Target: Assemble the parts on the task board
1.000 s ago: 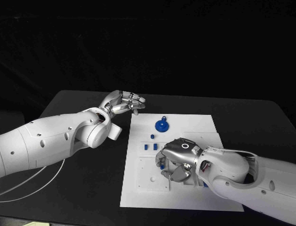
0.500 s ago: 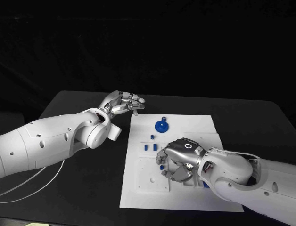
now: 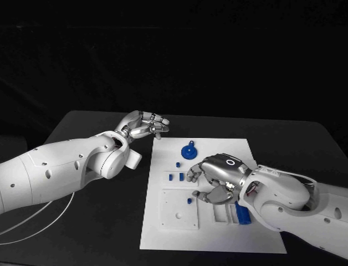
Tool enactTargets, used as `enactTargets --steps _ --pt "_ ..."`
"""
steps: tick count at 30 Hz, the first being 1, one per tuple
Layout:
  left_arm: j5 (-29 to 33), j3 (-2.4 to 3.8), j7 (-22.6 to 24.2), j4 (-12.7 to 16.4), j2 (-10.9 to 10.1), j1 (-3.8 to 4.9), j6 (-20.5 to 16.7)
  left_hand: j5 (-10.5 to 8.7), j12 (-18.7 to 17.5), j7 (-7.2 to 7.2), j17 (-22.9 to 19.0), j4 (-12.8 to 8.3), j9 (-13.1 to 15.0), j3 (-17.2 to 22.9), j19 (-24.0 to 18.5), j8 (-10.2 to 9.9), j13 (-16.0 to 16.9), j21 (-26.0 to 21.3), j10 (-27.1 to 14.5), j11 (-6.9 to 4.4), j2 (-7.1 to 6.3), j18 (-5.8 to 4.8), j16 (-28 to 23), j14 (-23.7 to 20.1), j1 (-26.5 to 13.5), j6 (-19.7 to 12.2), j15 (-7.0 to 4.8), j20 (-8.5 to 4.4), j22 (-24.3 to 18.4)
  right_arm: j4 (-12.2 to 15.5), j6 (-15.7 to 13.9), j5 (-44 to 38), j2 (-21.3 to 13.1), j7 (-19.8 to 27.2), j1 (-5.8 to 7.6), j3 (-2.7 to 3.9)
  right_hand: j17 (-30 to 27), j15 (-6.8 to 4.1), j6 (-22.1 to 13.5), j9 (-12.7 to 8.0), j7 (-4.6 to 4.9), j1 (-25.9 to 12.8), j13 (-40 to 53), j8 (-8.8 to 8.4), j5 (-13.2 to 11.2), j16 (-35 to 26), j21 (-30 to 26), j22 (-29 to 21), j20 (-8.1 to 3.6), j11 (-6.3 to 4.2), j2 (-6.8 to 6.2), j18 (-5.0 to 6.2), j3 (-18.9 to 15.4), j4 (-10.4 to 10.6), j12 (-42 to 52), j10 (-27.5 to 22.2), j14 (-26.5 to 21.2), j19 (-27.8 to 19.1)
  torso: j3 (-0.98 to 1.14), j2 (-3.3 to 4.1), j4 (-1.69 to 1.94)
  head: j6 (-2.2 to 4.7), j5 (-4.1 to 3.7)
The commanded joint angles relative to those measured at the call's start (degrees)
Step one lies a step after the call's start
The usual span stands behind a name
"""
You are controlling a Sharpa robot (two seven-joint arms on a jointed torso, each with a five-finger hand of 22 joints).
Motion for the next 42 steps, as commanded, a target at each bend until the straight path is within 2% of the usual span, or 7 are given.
enactTargets --steps 1,5,11,32,37,40,42 --pt "0.3 0.04 0.4 0.0 0.1 0.03 0.1 -0.13 -0.3 -0.04 0.1 -0.3 -0.1 -0.2 0.4 0.4 0.1 -0.3 -0.3 0.09 0.17 -0.05 -0.3 0.3 -0.3 -0.6 0.03 -1.95 0.1 0.0 1.3 3.8 -0.9 1.3 0.57 0.69 -0.1 0.25 -0.2 0.0 0.08 0.5 0.1 -0.17 0.4 0.3 -0.2 0.8 -0.87 -0.16 -0.23 2.96 0.1 0.2 0.0 0.2 0.1 0.8 0.01 -0.01 0.00 0.14 -0.01" --pt "0.3 0.04 0.5 -0.1 0.2 0.03 0.1 -0.13 -0.3 -0.04 0.1 -0.3 -0.1 -0.2 0.4 0.4 0.1 -0.3 -0.3 0.09 0.17 -0.04 -0.3 0.3 -0.3 -0.6 0.03 -1.96 0.1 -0.8 4.2 5.8 -2.3 1.5 1.87 1.53 -0.1 0.23 -0.2 0.0 0.07 0.6 0.1 -0.12 0.6 0.4 -0.1 0.8 -0.92 -0.18 -0.25 2.96 0.0 0.1 0.0 0.3 0.1 0.8 0.01 -0.01 0.00 0.13 -0.22" --pt "0.3 0.04 0.5 0.0 0.1 0.03 0.0 -0.13 -0.3 -0.04 0.1 -0.3 -0.1 -0.2 0.4 0.4 0.1 -0.3 -0.3 0.08 0.17 -0.04 -0.4 0.3 -0.3 -0.5 0.02 -1.96 0.1 -1.7 10.0 6.3 -5.1 0.8 4.11 1.68 -0.1 0.35 -0.5 0.0 0.19 0.3 0.1 -0.16 1.3 0.7 0.0 0.9 -0.89 -0.03 -0.22 2.96 -1.3 -0.4 -0.2 -0.1 -0.1 0.8 -0.02 -0.01 0.01 0.25 -0.70" --pt "0.4 0.04 0.6 0.1 0.1 0.03 0.0 -0.14 -0.3 -0.06 0.2 -0.4 -0.1 -0.2 0.4 0.5 0.1 -0.3 -0.3 0.08 0.16 -0.03 -0.4 0.3 -0.3 -0.5 0.02 -1.96 0.1 -2.6 11.7 -0.9 -9.4 -1.7 4.66 1.52 -0.7 0.92 -1.4 0.0 0.21 -0.4 -0.1 -0.12 3.2 1.0 -0.3 0.9 -0.50 0.52 -0.19 2.96 -5.9 -1.9 -1.2 -1.6 -1.0 -0.5 -0.01 0.03 -0.02 0.16 -1.59" --pt "0.4 0.04 0.6 0.1 0.0 0.03 0.1 -0.14 -0.3 -0.06 0.2 -0.4 -0.1 -0.2 0.5 0.5 0.1 -0.3 -0.3 0.08 0.16 -0.03 -0.4 0.3 -0.3 -0.5 0.02 -1.96 0.1 -2.8 11.6 -1.8 -9.4 -2.1 4.65 1.38 -0.9 0.95 -1.1 0.0 0.01 0.5 -0.1 0.13 2.0 1.1 -0.4 0.8 -0.47 0.54 -0.13 2.96 -5.2 -1.7 -1.2 -1.6 -1.2 -0.6 0.01 0.02 0.05 0.14 -1.78" --pt "0.4 0.04 0.5 0.1 0.0 0.03 0.1 -0.14 -0.3 -0.05 0.3 -0.4 -0.1 -0.2 0.5 0.5 0.1 -0.3 -0.3 0.08 0.17 -0.03 -0.4 0.3 -0.3 -0.6 0.02 -1.96 0.1 -3.0 11.9 -2.1 -9.1 -2.1 4.65 1.21 -1.2 0.89 -0.8 0.1 -0.21 2.1 -0.1 0.40 -2.6 1.2 -0.6 0.8 -0.39 0.51 -0.32 2.96 -2.9 -1.1 -1.1 -1.4 -1.2 -0.5 0.02 0.02 0.01 0.13 -1.91" --pt "0.4 0.04 0.5 0.1 0.0 0.03 0.1 -0.14 -0.3 -0.05 0.3 -0.4 -0.1 -0.2 0.5 0.5 0.1 -0.3 -0.3 0.08 0.17 -0.03 -0.5 0.3 -0.3 -0.6 0.02 -1.96 0.1 -3.1 12.2 -2.2 -8.9 -2.0 4.64 1.03 -1.2 0.84 -0.5 0.2 -0.33 2.5 -0.1 0.59 -3.1 1.3 -0.6 0.8 -0.34 0.45 -0.31 2.96 -2.0 -0.9 -1.0 -1.2 -1.2 -0.5 0.00 0.03 0.01 0.12 -1.92"
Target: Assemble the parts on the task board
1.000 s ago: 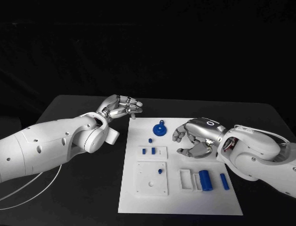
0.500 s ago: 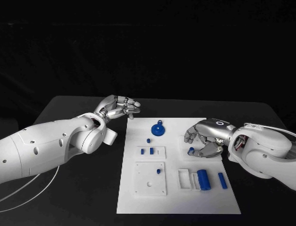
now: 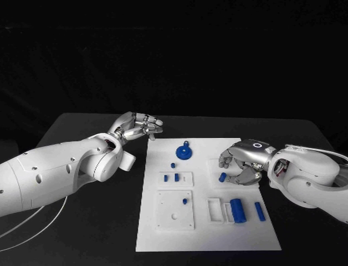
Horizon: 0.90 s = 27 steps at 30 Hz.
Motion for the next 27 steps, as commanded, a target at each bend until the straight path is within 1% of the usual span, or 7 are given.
enactTargets --steps 1,4,5,7,15,21,27 --pt "0.3 0.04 0.5 0.2 0.1 0.03 0.1 -0.14 -0.3 0.08 0.1 -0.2 -0.1 0.0 0.3 0.2 0.1 -0.3 -0.3 0.08 0.17 -0.04 -0.2 0.3 -0.3 -0.4 0.02 -2.16 0.1 -0.1 1.5 -2.3 0.3 -0.4 -0.01 -0.24 -0.1 -0.11 0.4 0.1 -0.38 0.9 0.0 0.35 -1.2 0.4 -0.3 0.8 0.15 -0.12 0.01 3.66 1.2 0.2 0.1 0.3 -0.3 -0.1 -0.01 0.01 -0.01 -0.03 -0.08" --pt "0.3 0.04 0.5 0.2 0.1 0.03 0.1 -0.14 -0.3 0.08 0.1 -0.2 -0.1 0.0 0.3 0.2 0.1 -0.3 -0.3 0.08 0.17 -0.04 -0.2 0.3 -0.3 -0.4 0.02 -2.16 0.1 -0.1 2.0 -2.5 0.5 -0.4 -0.05 -0.53 -0.2 -0.15 0.5 0.2 -0.43 1.1 0.0 0.44 -1.9 0.5 -0.3 0.8 0.20 -0.16 0.01 3.66 1.7 0.4 0.2 0.4 -0.3 0.0 -0.01 -0.01 -0.01 -0.06 -0.04" --pt "0.3 0.04 0.5 0.2 0.1 0.03 0.1 -0.14 -0.3 0.08 0.1 -0.2 -0.1 0.0 0.3 0.2 0.1 -0.3 -0.3 0.08 0.17 -0.04 -0.2 0.3 -0.3 -0.4 0.02 -2.16 0.1 -0.2 2.4 -2.6 0.5 -0.4 -0.06 -0.62 -0.3 -0.48 1.5 0.4 -0.68 1.8 0.3 0.99 -3.6 0.5 -0.3 0.8 0.20 -0.52 0.12 3.66 3.1 0.8 0.8 1.7 -0.2 0.1 0.00 0.00 0.00 -0.09 -0.03" --pt "0.3 0.04 0.5 0.2 0.1 0.03 0.1 -0.14 -0.3 0.08 0.1 -0.2 -0.1 0.0 0.3 0.3 0.1 -0.3 -0.3 0.08 0.17 -0.04 -0.3 0.3 -0.3 -0.4 0.02 -2.16 0.1 -0.3 2.5 -2.6 0.7 -0.4 -0.08 -0.68 -0.4 -0.68 2.0 0.4 -0.79 2.0 0.5 1.18 -4.6 0.6 -0.2 0.9 0.28 -0.72 0.07 3.66 4.2 1.2 1.1 2.2 -0.1 0.2 0.01 0.02 0.00 -0.14 -0.05" --pt "0.3 0.04 0.5 0.2 0.1 0.03 0.1 -0.15 -0.3 0.09 0.2 -0.2 -0.1 0.0 0.3 0.3 0.1 -0.3 -0.3 0.08 0.18 -0.04 -0.3 0.3 -0.3 -0.4 0.02 -2.16 0.1 -0.6 3.2 -3.1 1.4 -0.4 -0.36 -0.89 -0.7 -1.28 3.5 0.6 -1.37 2.2 1.1 1.83 -5.3 0.8 0.3 1.0 0.37 -1.36 0.31 3.66 6.5 2.6 1.9 3.8 0.1 0.6 0.01 0.02 0.01 -0.23 -0.06" --pt "0.3 0.04 0.5 0.2 0.1 0.03 0.1 -0.15 -0.3 0.09 0.2 -0.2 -0.1 0.0 0.3 0.3 0.1 -0.4 -0.3 0.08 0.20 -0.04 -0.3 0.4 -0.3 -0.4 0.02 -2.16 0.1 -0.8 3.2 -3.4 1.9 -0.4 -0.64 -0.94 -0.8 -1.60 4.2 0.7 -1.66 2.2 1.4 2.15 -5.4 0.8 0.5 1.1 0.37 -1.68 0.45 3.66 7.1 3.1 2.3 4.6 0.1 0.7 0.03 0.01 0.00 -0.35 -0.06" --pt "0.3 0.04 0.5 0.2 0.1 0.03 0.1 -0.14 -0.3 0.09 0.2 -0.2 -0.1 0.0 0.3 0.3 0.1 -0.4 -0.3 0.09 0.21 -0.04 -0.3 0.4 -0.3 -0.4 0.02 -2.16 0.1 -0.9 3.0 -3.8 2.2 -0.5 -0.70 -0.94 -0.8 -2.09 5.2 1.1 -2.15 2.4 2.0 2.74 -5.5 0.9 0.7 1.0 0.25 -2.19 0.97 3.66 9.0 4.2 2.9 5.8 0.1 0.7 0.03 -0.01 -0.01 -0.42 -0.03"
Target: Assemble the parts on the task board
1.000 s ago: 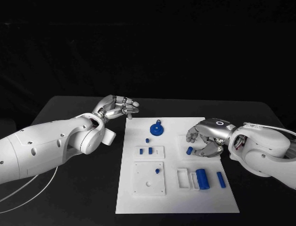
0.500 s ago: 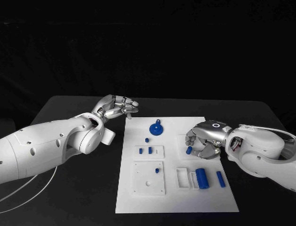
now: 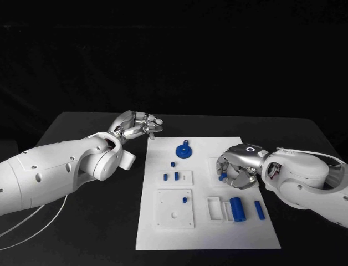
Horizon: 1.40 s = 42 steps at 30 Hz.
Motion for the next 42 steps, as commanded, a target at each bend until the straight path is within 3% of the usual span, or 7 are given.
enactTargets --steps 1,12,21,34,42 --pt "0.3 0.04 0.5 0.2 0.1 0.03 0.2 -0.14 -0.3 0.08 0.1 -0.2 -0.1 0.0 0.3 0.3 0.1 -0.4 -0.3 0.09 0.23 -0.04 -0.3 0.4 -0.3 -0.5 0.02 -2.16 0.1 0.0 1.0 -1.3 0.2 -0.1 -0.10 -0.03 -0.1 -0.80 0.5 0.1 -0.15 0.4 0.2 0.32 -0.1 0.4 0.4 1.0 -0.02 0.01 0.51 3.66 0.7 0.0 0.4 0.7 -0.4 0.5 0.00 -0.01 0.01 -0.03 0.02" --pt "0.3 0.04 0.5 0.1 0.1 0.03 0.2 -0.14 -0.3 0.08 0.1 -0.2 -0.1 0.0 0.3 0.3 0.1 -0.4 -0.3 0.09 0.24 -0.04 -0.3 0.4 -0.4 -0.5 0.02 -2.15 0.1 -0.1 -1.9 -3.8 0.6 -1.0 -0.21 -0.04 -0.2 -1.34 1.8 0.6 -0.73 2.8 1.1 1.06 -0.1 0.5 0.8 1.0 -0.24 -0.55 2.15 3.66 4.4 -0.9 1.1 2.1 -0.3 0.6 -0.04 -0.01 0.00 -0.09 0.00" --pt "0.3 0.04 0.5 0.0 0.2 0.02 0.2 -0.14 -0.3 0.09 0.2 -0.2 -0.1 0.0 0.3 0.3 0.1 -0.4 -0.3 0.09 0.25 -0.04 -0.4 0.4 -0.4 -0.5 0.03 -2.15 0.1 1.5 -3.7 -4.0 0.1 -0.8 -0.20 0.06 -0.2 -1.63 2.5 1.0 -1.00 3.0 1.7 1.44 -0.1 0.5 1.2 1.1 -0.36 -0.85 2.18 3.66 5.6 -1.0 1.5 2.8 -0.2 1.0 -0.02 -0.02 0.03 -0.11 0.12" --pt "0.4 0.04 0.5 -0.2 0.3 -0.05 0.2 -0.13 -0.3 0.09 0.2 -0.2 -0.1 0.0 0.3 0.3 0.1 -0.4 -0.4 0.10 0.27 -0.04 -0.4 0.4 -0.4 -0.5 0.03 -2.15 0.1 7.2 -4.7 -1.9 -2.0 0.0 0.67 3.40 -0.3 -1.75 2.8 1.2 -1.14 3.0 2.0 1.62 -0.1 0.6 1.5 1.1 -0.48 -0.98 1.95 3.66 6.0 -1.1 1.7 3.0 -0.1 1.1 0.02 -0.01 -0.03 -0.03 0.44" --pt "0.4 0.05 0.6 -0.1 0.4 -0.10 0.2 -0.12 -0.3 0.09 0.3 -0.2 -0.1 0.0 0.3 0.3 0.1 -0.4 -0.4 0.10 0.29 -0.04 -0.5 0.4 -0.4 -0.5 0.03 -2.15 0.1 7.9 -5.2 1.6 1.6 1.4 0.64 3.33 -0.3 -1.77 2.9 1.2 -1.16 3.0 2.0 1.64 -0.1 0.6 1.5 1.1 -0.50 -0.99 1.97 3.66 6.1 -1.1 1.7 3.0 -0.1 1.1 -0.03 -0.01 -0.10 -0.11 0.94"
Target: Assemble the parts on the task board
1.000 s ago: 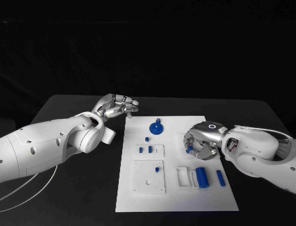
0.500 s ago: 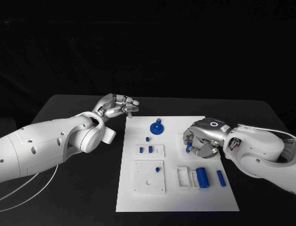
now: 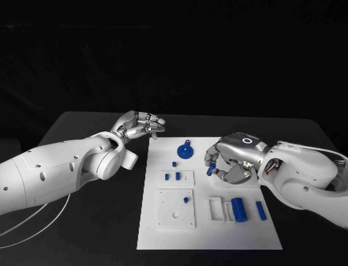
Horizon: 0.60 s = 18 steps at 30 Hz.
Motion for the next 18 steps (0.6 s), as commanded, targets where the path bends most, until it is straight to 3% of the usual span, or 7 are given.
enactTargets --steps 1,11,18 --pt "0.4 0.05 0.6 0.1 0.2 0.01 0.2 -0.12 -0.3 -0.13 0.1 -0.2 -0.1 0.0 0.3 0.3 0.1 -0.2 -0.4 0.10 0.29 -0.04 -0.2 0.4 -0.4 -0.3 0.03 -2.15 0.1 -0.1 -0.8 2.6 2.5 1.9 -0.17 -0.24 -0.1 -1.05 0.3 0.1 0.09 0.4 0.5 0.14 0.4 0.4 0.4 1.1 -0.23 -0.29 -0.07 3.65 0.5 0.0 0.3 1.9 -0.5 0.6 -0.05 0.03 -0.10 -0.16 0.46" --pt "0.6 0.05 0.6 0.1 0.2 -0.09 0.3 -0.11 -0.3 -0.13 0.1 -0.2 -0.1 0.0 0.3 0.3 0.1 -0.2 -0.4 0.10 0.31 -0.04 -0.3 0.4 -0.4 -0.4 0.03 -2.15 0.1 -1.7 -0.3 0.2 9.6 3.3 -4.00 -1.74 -0.1 -1.04 0.3 0.2 0.10 0.4 0.6 0.11 0.4 0.3 0.4 1.1 -0.27 -0.28 0.13 3.65 0.5 0.0 0.3 1.8 -0.5 0.6 -0.07 0.02 0.12 -0.02 1.06" --pt "0.6 0.05 0.6 0.2 0.3 -0.09 0.3 -0.11 -0.3 -0.12 0.2 -0.2 -0.1 0.0 0.3 0.3 0.1 -0.2 -0.4 0.10 0.31 -0.03 -0.3 0.4 -0.4 -0.4 0.03 -2.15 0.1 -2.2 -0.2 -0.1 11.9 3.8 -6.13 -2.04 -0.2 -1.03 0.2 0.2 0.12 0.3 0.7 0.08 0.4 0.3 0.4 1.0 -0.30 -0.26 0.32 3.65 0.4 -0.2 0.2 1.7 -0.5 0.6 -0.11 0.03 0.07 -0.31 1.72"
